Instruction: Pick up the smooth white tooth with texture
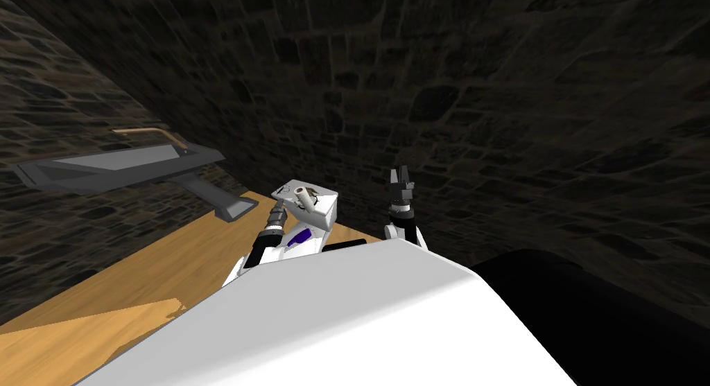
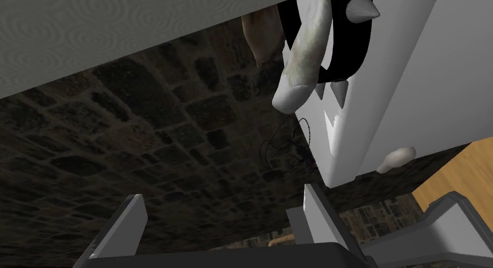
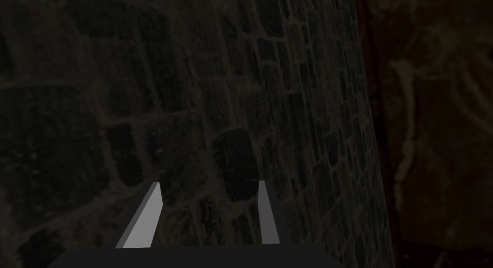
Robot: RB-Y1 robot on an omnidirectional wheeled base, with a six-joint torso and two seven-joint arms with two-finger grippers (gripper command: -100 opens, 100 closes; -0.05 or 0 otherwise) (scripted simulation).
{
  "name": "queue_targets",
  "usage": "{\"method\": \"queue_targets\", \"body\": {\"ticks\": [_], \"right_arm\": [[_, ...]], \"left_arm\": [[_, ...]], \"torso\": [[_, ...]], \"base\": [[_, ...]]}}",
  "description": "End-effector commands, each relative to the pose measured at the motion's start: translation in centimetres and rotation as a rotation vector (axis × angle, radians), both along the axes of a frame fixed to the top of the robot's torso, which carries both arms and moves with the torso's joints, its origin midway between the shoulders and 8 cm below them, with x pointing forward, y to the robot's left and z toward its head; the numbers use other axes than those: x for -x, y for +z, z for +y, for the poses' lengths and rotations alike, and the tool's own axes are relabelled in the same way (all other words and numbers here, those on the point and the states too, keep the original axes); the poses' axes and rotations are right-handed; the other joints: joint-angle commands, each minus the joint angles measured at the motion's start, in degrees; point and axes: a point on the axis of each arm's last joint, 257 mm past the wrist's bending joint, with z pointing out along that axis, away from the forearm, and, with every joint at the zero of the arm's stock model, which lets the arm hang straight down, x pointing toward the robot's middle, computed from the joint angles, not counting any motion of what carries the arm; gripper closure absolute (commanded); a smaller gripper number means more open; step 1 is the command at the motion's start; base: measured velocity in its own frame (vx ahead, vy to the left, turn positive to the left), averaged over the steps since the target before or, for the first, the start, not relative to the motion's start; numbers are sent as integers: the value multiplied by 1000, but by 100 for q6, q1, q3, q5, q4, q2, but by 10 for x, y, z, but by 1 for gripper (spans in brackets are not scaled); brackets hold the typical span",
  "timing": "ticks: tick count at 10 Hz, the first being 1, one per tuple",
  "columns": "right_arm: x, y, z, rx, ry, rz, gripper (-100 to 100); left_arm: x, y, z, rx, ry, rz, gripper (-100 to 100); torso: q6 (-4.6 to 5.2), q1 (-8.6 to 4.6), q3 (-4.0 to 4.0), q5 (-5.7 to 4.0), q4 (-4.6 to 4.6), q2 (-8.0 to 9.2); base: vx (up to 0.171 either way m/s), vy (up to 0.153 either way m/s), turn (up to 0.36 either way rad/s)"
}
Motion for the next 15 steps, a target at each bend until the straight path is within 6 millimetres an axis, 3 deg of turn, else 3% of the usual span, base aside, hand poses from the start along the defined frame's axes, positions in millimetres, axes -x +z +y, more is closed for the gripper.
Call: {"method": "queue_targets", "body": {"ticks": [1, 5, 6, 7, 8, 9, 13, 14, 15], "right_arm": [[0, 0, 0, 0, 0, 0, 0], [0, 0, 0, 0, 0, 0, 0], [0, 0, 0, 0, 0, 0, 0], [0, 0, 0, 0, 0, 0, 0], [0, 0, 0, 0, 0, 0, 0], [0, 0, 0, 0, 0, 0, 0], [0, 0, 0, 0, 0, 0, 0], [0, 0, 0, 0, 0, 0, 0], [0, 0, 0, 0, 0, 0, 0]], "left_arm": [[1, -17, 3, -33, 2, 60, -100], [11, -60, 16, -117, 3, 203, -100], [10, -54, 15, -104, 3, 180, -100], [10, -55, 16, -106, 3, 186, 0], [10, -55, 16, -106, 3, 185, -100], [10, -55, 16, -106, 3, 185, 100], [11, -56, 16, -106, 4, 189, 100], [11, -56, 16, -106, 4, 189, 0], [11, -56, 16, -106, 4, 189, 100]], "torso": [[0, 0, 0, 0, 0, 0], [1, -6, -2, -2, -1, -4], [1, -15, -6, -4, -2, -11], [-1, 0, 0, -2, 0, 1], [-1, 13, 7, 1, 3, 13], [-1, 18, 10, 3, 4, 18], [2, 9, 17, -3, 10, 25], [2, 11, 17, -3, 10, 25], [2, 11, 17, -2, 10, 25]], "base": [[56, -55, -53], [66, -72, -77], [42, -47, -8], [7, -8, 4], [0, 0, 0], [0, 0, 0], [0, 1, 1], [0, 0, 0], [0, 0, 0]]}}
